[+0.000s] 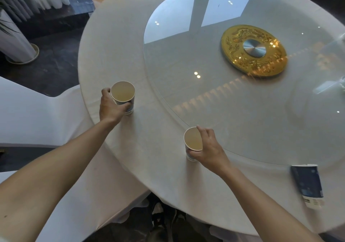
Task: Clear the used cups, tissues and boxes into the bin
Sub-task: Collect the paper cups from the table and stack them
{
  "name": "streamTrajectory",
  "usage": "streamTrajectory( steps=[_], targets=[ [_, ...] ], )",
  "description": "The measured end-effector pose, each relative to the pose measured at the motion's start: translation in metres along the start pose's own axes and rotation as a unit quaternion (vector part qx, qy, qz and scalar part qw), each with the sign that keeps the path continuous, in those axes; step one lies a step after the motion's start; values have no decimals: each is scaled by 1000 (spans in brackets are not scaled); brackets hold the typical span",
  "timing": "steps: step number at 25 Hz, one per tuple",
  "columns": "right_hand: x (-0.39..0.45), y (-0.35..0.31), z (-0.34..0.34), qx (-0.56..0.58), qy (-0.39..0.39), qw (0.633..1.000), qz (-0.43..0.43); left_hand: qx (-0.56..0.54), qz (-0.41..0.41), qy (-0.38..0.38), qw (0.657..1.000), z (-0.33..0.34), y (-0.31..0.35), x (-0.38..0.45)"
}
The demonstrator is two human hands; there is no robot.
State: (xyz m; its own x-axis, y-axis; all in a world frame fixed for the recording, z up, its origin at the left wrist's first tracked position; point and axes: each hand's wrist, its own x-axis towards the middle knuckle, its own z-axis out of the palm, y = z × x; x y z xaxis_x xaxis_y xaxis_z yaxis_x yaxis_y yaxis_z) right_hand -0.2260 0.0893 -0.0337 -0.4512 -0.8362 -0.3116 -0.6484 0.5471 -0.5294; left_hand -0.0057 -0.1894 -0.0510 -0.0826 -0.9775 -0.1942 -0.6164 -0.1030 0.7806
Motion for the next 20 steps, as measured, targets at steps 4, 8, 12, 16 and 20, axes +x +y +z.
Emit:
streamTrajectory(
  steps=[4,8,12,16,20],
  targets=[
    [-3,-2,1,6,-6,1000,11,-16,29,-26,999,7,7,-16],
    [-12,-5,-3,26,4,999,46,-68,67,-66,993,16,20,-50],
    [-26,-8,-9,64,20,995,81,-125,92,-100,983,17,49,-86],
    [-47,-6,-15,75,65,992,80,-176,127,-147,965,18,102,-126],
    [-72,9,-29,129,90,981,109,-225,155,-229,934,39,140,-180]
  ],
)
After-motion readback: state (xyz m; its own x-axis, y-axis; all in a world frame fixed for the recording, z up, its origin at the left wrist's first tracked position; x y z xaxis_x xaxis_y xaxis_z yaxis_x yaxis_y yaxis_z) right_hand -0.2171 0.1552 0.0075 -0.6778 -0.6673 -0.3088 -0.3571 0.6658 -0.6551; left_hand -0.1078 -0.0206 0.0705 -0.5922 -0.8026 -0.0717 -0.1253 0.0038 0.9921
